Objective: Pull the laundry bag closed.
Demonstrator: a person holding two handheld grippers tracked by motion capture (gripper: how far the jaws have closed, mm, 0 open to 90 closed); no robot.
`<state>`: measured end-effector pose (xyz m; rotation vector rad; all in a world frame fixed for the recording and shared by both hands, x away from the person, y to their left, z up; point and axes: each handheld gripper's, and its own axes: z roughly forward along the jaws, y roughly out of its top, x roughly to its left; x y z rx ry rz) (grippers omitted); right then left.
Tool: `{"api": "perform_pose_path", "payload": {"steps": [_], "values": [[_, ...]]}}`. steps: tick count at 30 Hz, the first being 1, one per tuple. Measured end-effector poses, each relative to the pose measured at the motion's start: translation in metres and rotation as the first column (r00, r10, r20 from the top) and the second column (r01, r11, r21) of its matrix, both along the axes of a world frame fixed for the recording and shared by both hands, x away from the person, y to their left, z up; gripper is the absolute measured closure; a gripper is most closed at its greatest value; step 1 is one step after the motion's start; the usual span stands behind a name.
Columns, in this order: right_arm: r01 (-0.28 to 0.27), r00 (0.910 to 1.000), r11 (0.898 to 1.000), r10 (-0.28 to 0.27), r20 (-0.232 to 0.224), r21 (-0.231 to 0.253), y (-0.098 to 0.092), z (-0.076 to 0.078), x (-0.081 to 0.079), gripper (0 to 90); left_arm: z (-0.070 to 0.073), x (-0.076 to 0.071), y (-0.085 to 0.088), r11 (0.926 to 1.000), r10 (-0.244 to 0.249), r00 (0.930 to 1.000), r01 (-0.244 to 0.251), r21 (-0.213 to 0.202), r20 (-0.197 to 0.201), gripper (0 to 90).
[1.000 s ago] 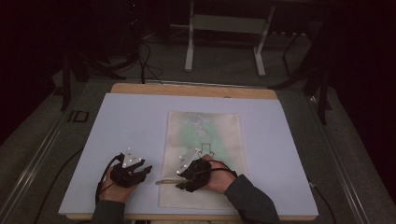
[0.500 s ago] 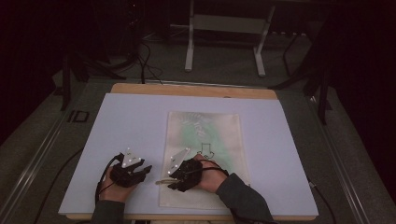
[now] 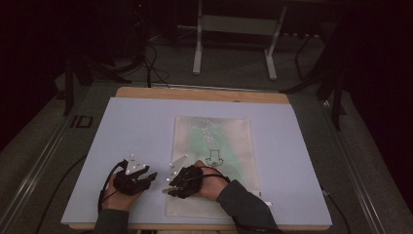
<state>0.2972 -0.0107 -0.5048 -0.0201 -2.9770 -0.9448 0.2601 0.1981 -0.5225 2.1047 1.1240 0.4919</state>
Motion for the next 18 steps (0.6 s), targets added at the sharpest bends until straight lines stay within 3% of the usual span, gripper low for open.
{"api": "perform_pose_path", "payload": {"steps": [13, 18], "values": [[-0.006, 1.0000, 1.000, 0.006, -0.003, 0.007, 0.015, -0.005, 0.003, 74.1, 0.000, 0.000, 0.003, 0.9999, 0.010, 0.9999, -0.010, -0.005, 0.003, 57.8], [-0.007, 1.0000, 1.000, 0.007, 0.001, -0.014, 0.024, -0.009, 0.002, 75.6, 0.000, 0.000, 0.004, 0.9999, 0.011, 0.9999, -0.011, -0.008, 0.002, 57.8]]}}
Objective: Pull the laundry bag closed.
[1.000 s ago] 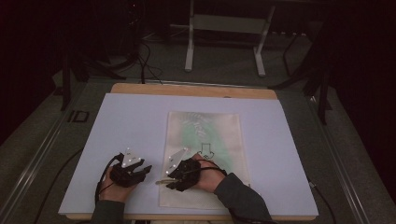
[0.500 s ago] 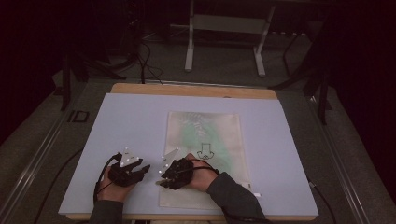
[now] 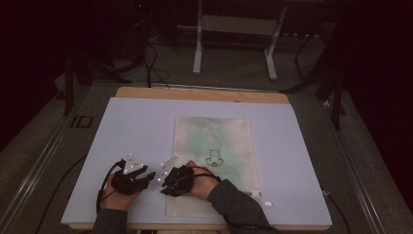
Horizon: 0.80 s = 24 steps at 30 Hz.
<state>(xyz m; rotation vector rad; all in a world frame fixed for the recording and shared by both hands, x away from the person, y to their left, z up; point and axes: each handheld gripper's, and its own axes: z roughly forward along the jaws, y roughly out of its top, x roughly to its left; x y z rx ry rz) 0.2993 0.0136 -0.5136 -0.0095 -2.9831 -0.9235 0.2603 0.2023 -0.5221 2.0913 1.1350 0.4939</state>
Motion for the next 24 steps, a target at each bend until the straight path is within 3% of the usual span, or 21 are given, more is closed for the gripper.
{"api": "perform_pose_path", "payload": {"steps": [8, 24], "values": [[0.003, 0.9995, 0.999, -0.002, 0.032, -0.039, 0.010, -0.004, -0.003, 80.7, 0.000, 0.000, 0.000, 1.0000, 0.002, 1.0000, -0.002, -0.003, 0.001, 57.8], [0.036, 0.9989, 0.998, -0.038, 0.028, 0.054, -0.005, 0.010, -0.006, 81.2, 0.000, -0.001, 0.000, 1.0000, 0.000, 1.0000, 0.000, 0.000, 0.000, 57.8]]}}
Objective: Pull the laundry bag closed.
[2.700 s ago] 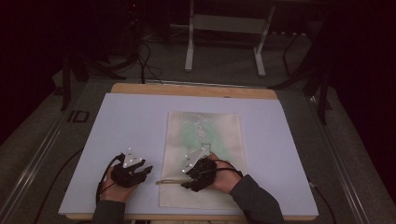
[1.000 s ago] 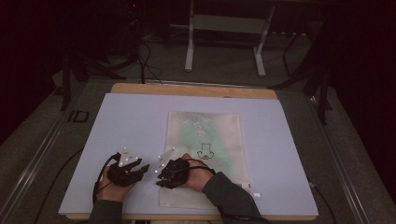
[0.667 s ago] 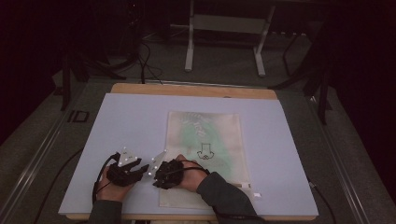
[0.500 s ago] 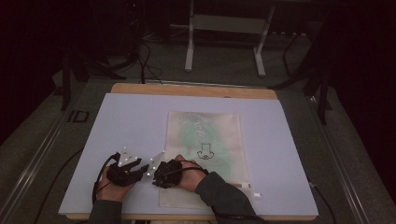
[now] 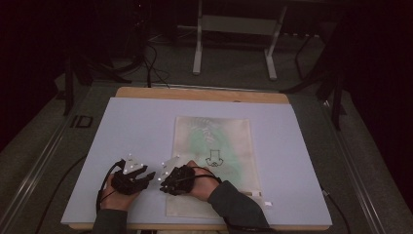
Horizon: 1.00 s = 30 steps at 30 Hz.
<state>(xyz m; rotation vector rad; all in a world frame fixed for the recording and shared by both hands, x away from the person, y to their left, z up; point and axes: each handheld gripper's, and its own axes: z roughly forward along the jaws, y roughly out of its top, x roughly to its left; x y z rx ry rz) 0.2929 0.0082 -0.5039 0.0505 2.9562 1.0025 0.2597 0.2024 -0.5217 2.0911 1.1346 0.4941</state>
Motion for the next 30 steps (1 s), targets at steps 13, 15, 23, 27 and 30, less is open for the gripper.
{"api": "perform_pose_path", "payload": {"steps": [13, 15, 23, 27, 30], "values": [[0.017, 0.9998, 1.000, -0.017, -0.008, -0.012, -0.025, -0.004, 0.001, 81.3, 0.000, -0.001, -0.004, 0.9999, -0.014, 0.9999, 0.014, -0.002, -0.005, 57.8], [0.022, 0.9996, 1.000, -0.022, -0.018, -0.018, -0.027, -0.005, 0.002, 81.3, 0.000, -0.001, -0.005, 0.9998, -0.019, 0.9998, 0.019, -0.001, -0.006, 57.8], [0.028, 0.9986, 0.999, -0.030, -0.043, -0.035, -0.028, -0.011, 0.005, 81.1, 0.000, -0.001, -0.007, 0.9996, -0.030, 0.9995, 0.030, -0.004, -0.015, 57.8], [0.029, 0.9975, 0.999, -0.031, -0.063, -0.034, -0.028, -0.013, 0.006, 81.1, 0.000, -0.001, -0.010, 0.9991, -0.043, 0.9989, 0.043, 0.000, -0.019, 57.8], [0.028, 0.9971, 0.999, -0.031, -0.070, -0.037, -0.028, -0.013, 0.007, 81.2, -0.001, -0.001, -0.013, 0.9987, -0.052, 0.9984, 0.052, -0.003, -0.023, 57.8]]}}
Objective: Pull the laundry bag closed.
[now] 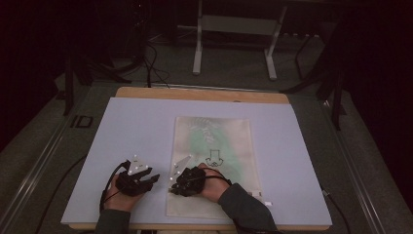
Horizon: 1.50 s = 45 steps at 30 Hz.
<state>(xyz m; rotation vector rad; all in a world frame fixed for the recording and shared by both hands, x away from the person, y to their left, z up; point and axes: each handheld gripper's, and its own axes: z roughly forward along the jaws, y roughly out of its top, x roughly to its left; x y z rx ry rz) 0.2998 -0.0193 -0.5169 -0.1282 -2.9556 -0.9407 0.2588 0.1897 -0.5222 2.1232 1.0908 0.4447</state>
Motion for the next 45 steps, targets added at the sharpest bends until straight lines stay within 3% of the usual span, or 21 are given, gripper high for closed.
{"api": "perform_pose_path", "payload": {"steps": [6, 13, 20, 24, 34, 45], "values": [[-0.010, 0.9999, 1.000, 0.010, 0.008, -0.006, 0.001, -0.001, -0.002, 81.6, 0.000, 0.000, -0.003, 0.9991, -0.029, 0.9995, 0.028, -0.032, -0.014, 59.8], [-0.022, 0.9994, 1.000, 0.022, 0.027, -0.019, 0.002, -0.001, -0.004, 81.7, -0.001, 0.000, -0.011, 0.9974, -0.061, 0.9978, 0.060, -0.040, -0.027, 63.2], [-0.019, 0.9994, 1.000, 0.020, 0.028, -0.013, 0.001, -0.002, -0.004, 81.7, -0.002, 0.000, -0.024, 0.9912, -0.123, 0.9914, 0.121, -0.054, -0.043, 80.2], [-0.023, 0.9993, 1.000, 0.023, 0.030, -0.013, 0.001, -0.002, -0.004, 81.7, -0.003, 0.000, -0.027, 0.9895, -0.135, 0.9893, 0.132, -0.059, -0.054, 86.9], [-0.025, 0.9992, 1.000, 0.025, 0.031, -0.014, 0.001, -0.002, -0.004, 81.5, -0.005, 0.001, -0.033, 0.9841, -0.171, 0.9827, 0.167, -0.060, -0.070, 87.8], [-0.023, 0.9994, 1.000, 0.023, 0.026, -0.016, 0.002, -0.002, -0.003, 81.1, -0.007, 0.003, -0.035, 0.9826, -0.178, 0.9806, 0.173, -0.068, -0.082, 86.6]]}}
